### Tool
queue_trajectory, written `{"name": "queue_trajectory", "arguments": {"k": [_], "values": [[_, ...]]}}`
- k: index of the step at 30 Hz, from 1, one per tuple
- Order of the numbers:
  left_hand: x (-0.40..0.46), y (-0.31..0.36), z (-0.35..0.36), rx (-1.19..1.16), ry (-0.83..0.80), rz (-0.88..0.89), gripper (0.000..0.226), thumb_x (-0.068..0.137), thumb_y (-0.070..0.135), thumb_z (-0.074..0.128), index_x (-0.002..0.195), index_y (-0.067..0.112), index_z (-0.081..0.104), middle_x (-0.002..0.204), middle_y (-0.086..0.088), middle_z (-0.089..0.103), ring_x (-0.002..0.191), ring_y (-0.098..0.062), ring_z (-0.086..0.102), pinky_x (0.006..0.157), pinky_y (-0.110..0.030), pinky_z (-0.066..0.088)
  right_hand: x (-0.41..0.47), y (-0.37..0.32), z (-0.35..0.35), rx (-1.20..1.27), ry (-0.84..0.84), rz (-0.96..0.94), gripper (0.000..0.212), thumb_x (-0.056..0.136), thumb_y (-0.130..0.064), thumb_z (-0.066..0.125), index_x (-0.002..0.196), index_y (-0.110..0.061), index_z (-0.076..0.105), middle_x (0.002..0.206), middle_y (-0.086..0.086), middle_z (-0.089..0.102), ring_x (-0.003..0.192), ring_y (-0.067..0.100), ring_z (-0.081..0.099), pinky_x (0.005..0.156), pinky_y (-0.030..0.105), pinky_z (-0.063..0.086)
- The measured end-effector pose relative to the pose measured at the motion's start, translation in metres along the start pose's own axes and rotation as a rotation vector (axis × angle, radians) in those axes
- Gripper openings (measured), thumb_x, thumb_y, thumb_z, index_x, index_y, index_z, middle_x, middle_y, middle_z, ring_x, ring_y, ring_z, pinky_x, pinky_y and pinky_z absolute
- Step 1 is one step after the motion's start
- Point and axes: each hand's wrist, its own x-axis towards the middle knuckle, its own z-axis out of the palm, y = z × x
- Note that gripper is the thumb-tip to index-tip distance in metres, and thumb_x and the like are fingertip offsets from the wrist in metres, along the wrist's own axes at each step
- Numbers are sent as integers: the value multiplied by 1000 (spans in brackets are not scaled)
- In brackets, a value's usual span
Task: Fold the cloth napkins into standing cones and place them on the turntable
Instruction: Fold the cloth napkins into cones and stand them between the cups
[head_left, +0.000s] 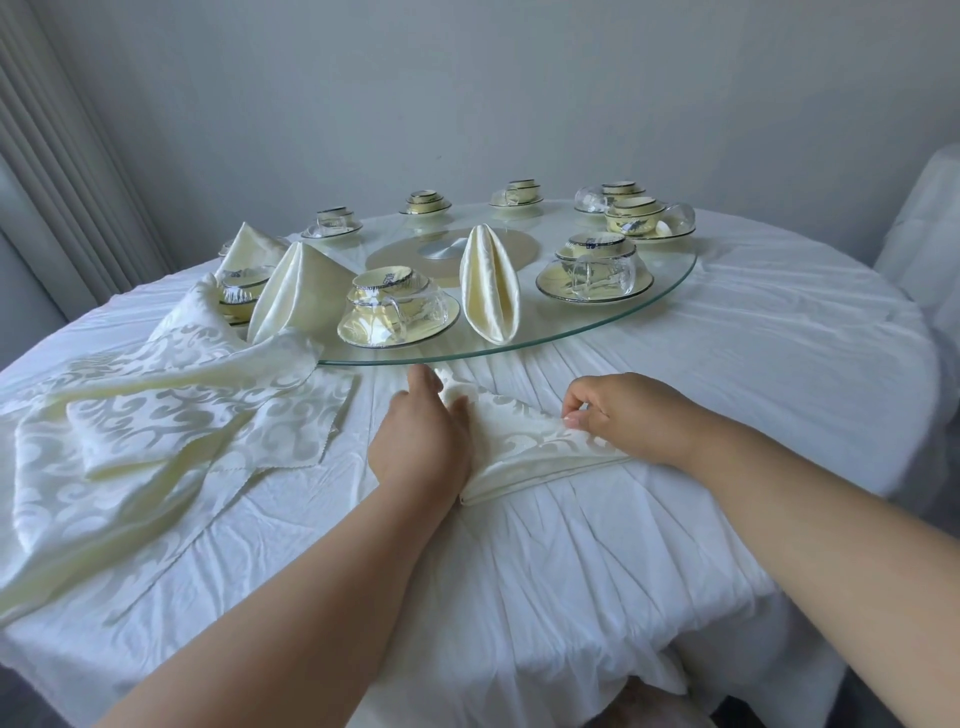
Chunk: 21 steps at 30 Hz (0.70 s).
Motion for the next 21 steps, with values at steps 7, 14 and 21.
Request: {"name": "queue_trajectory", "arguments": {"k": [7, 14, 21], "values": [[6, -16, -11, 279, -388, 587, 50, 100, 47, 29, 144, 26, 38, 154, 8, 29, 146, -14, 14, 118, -45, 8, 3, -2, 0, 20, -6, -6, 14, 95, -38, 53, 92, -27, 61, 74, -12, 58, 77, 12, 55, 65, 28, 41], [-1, -22, -4, 342, -575, 466, 97, 72, 84, 3, 153, 30, 1, 161, 9, -5, 146, -7, -8, 119, -39, -4, 13, -4, -3, -298, 110, 266, 44, 100, -50, 30, 89, -15, 55, 84, 4, 58, 87, 26, 58, 63, 29, 39], [-3, -23, -1, 359, -534, 488, 108, 62, 88, -2, 153, 29, 1, 161, 7, -4, 147, -9, -6, 120, -40, 1, -25, -32, -9, 2, 622, -218, 61, 92, -57, 17, 88, -16, 62, 84, 0, 65, 83, 25, 60, 67, 34, 45]]}}
